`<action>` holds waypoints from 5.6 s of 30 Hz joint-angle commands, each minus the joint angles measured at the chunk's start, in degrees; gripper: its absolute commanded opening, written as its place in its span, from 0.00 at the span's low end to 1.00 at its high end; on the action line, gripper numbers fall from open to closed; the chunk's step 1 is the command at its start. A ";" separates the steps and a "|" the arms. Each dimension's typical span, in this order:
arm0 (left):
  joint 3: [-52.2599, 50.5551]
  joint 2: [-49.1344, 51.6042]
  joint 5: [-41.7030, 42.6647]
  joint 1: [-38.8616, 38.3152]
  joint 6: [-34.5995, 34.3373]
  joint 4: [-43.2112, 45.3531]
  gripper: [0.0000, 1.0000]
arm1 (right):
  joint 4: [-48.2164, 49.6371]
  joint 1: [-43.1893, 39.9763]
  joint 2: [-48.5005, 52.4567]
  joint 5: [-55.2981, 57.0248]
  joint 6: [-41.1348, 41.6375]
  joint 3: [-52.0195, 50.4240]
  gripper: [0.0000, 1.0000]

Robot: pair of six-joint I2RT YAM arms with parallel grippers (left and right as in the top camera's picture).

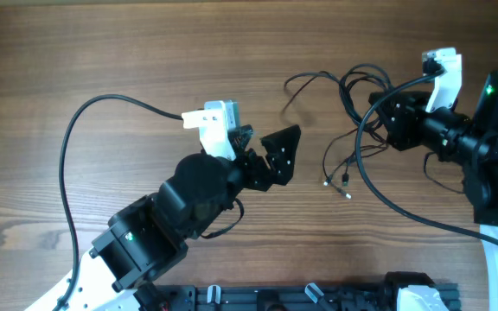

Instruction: Untangle cables

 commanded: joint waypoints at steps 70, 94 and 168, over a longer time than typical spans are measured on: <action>0.39 6.45 13.94 -0.02 -12.44 20.61 0.04 | 26.05 -0.17 -0.26 -40.98 7.76 0.26 0.04; 0.39 6.45 4.42 0.00 -5.90 21.70 0.04 | 16.24 -0.11 0.85 -38.14 1.33 0.26 0.04; 0.39 15.23 16.48 0.00 -57.46 33.24 0.74 | 28.83 4.63 2.67 -12.13 39.87 0.26 0.04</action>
